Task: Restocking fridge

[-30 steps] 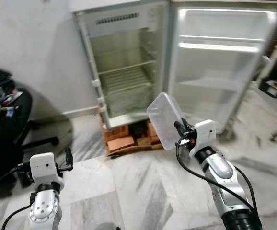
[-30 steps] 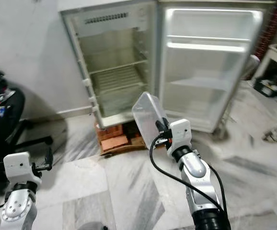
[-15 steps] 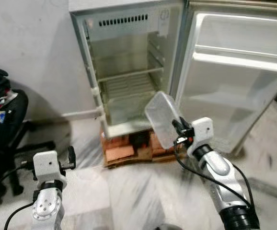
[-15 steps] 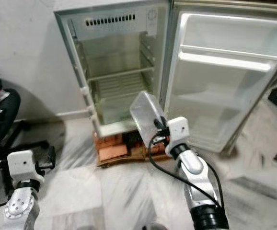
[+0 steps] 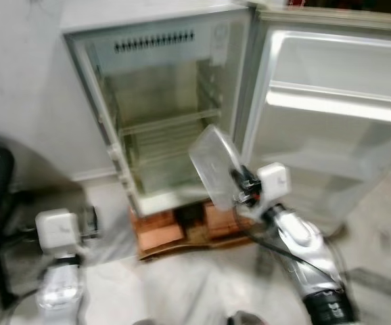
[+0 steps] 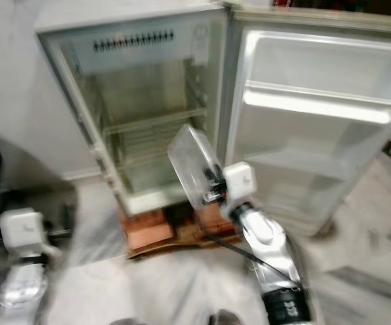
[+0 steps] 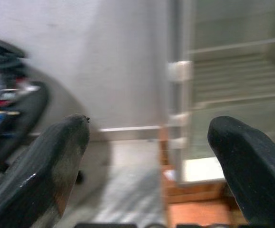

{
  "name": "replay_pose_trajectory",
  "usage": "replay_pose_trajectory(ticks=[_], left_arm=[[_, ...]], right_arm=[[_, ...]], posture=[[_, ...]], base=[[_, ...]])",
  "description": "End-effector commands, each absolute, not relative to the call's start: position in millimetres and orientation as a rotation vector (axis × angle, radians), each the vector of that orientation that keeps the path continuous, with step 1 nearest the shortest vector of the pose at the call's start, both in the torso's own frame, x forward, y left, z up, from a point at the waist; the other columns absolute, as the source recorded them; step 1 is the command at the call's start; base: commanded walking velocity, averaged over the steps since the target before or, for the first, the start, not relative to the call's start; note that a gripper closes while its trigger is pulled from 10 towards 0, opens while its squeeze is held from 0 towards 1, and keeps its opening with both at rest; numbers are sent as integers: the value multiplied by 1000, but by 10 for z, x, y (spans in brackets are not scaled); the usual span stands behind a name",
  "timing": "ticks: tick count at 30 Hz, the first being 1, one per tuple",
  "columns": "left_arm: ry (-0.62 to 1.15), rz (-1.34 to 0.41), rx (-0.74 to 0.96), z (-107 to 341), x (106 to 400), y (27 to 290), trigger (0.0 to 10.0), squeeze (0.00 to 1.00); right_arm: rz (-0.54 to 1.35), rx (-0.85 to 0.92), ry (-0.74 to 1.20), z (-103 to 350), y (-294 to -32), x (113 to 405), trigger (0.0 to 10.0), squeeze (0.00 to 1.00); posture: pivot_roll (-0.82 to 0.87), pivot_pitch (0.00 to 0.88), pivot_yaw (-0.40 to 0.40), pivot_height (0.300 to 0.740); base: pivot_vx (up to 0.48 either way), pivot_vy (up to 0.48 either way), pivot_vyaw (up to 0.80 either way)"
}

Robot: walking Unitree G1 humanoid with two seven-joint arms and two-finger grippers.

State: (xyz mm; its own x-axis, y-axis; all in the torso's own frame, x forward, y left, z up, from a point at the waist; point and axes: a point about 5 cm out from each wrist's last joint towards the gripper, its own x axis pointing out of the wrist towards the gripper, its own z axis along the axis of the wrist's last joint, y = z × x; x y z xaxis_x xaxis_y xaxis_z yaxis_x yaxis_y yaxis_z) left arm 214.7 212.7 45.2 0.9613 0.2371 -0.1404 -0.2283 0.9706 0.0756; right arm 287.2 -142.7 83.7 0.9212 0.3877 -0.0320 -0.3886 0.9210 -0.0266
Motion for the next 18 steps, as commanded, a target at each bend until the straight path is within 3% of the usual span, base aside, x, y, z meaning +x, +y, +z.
replay_pose_trajectory(ticks=[1, 10, 18], left_arm=[[144, 268, 88, 487, 2130, 2250, 10000, 0], [154, 271, 91, 472, 2125, 2250, 10000, 0], [167, 277, 57, 430, 1976, 2263, 10000, 0]], right_arm=[[426, -19, -4, 898, -1329, 2892, 10000, 0], [426, 0, 6, 878, -1325, 2885, 10000, 0], [360, 102, 78, 751, -1432, 2801, 10000, 0]], posture=[[4, 47, 16, 735], [4, 46, 18, 735], [11, 38, 20, 735]], base=[[289, 386, 0], [304, 365, 0], [32, 0, 0]])
